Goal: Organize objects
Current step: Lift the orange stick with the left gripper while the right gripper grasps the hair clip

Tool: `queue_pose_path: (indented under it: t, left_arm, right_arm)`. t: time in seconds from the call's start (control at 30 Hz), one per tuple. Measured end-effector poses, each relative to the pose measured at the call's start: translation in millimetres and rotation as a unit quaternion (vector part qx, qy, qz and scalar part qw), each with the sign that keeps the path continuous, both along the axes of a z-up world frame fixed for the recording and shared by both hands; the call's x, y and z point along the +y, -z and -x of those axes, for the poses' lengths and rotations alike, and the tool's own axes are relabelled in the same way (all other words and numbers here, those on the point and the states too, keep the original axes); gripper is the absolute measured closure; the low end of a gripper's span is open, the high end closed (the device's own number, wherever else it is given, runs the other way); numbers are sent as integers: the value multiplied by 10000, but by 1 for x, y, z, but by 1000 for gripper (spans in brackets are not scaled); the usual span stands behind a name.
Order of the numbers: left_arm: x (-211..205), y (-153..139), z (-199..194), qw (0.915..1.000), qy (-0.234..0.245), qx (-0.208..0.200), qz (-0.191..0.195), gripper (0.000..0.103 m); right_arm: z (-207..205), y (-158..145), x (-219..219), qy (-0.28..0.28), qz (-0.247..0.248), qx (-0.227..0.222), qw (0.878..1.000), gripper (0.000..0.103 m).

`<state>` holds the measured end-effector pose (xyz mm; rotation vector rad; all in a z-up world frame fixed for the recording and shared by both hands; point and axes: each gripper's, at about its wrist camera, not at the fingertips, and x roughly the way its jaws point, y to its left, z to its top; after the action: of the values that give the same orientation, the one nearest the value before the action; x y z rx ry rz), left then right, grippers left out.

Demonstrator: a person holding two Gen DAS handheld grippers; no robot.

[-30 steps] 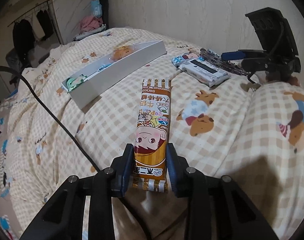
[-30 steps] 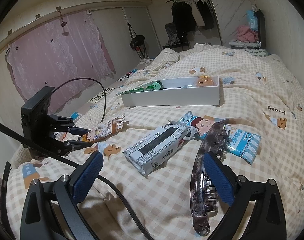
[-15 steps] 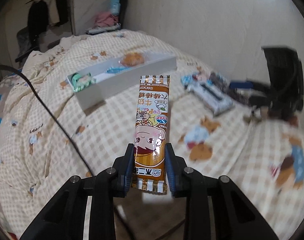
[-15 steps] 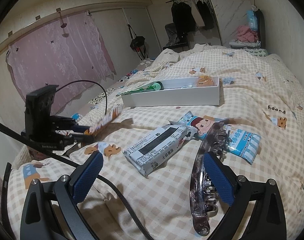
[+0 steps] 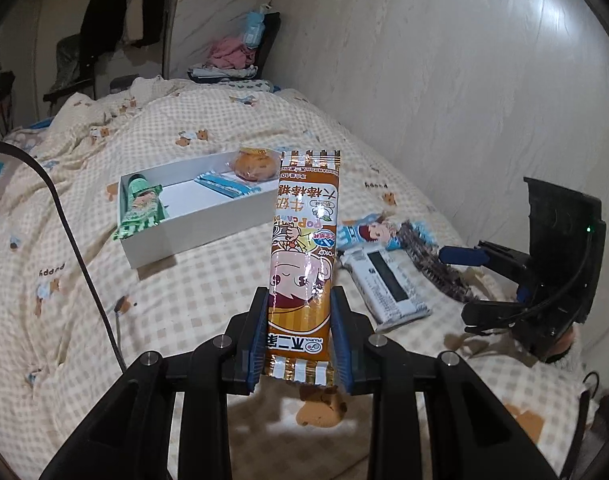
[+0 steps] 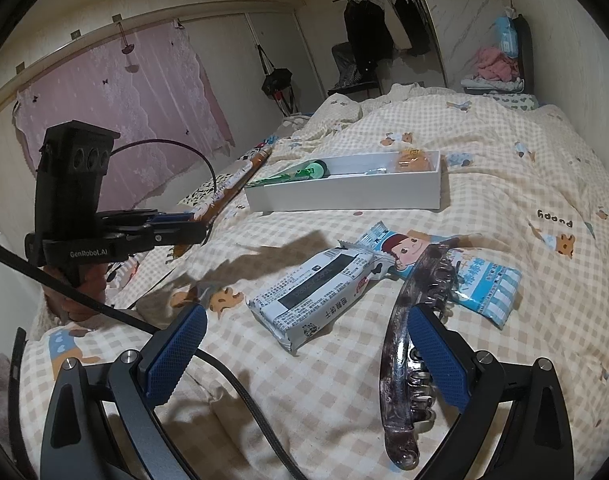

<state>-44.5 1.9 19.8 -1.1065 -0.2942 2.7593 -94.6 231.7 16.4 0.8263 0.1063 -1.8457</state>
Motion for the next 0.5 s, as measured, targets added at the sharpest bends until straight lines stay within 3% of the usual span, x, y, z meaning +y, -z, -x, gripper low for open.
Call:
queue_pose_path:
  t: [0.13, 0.27, 0.37, 0.5]
  left_arm:
    - [-3, -5, 8, 9995, 124, -269, -77, 70]
    - [1, -13, 13, 9998, -63, -170, 43, 70]
    - [4, -9, 12, 9993, -131, -251, -225, 70]
    - [11, 2, 8, 9991, -295, -268, -138, 70]
  right_arm:
    - [8, -21, 10, 44, 56, -24, 10000, 2]
    - [8, -41, 12, 8, 14, 187, 9998, 2]
    - [10, -42, 2, -252, -40, -155, 9996, 13]
    - [15, -28, -17, -146, -491, -486, 9975, 17]
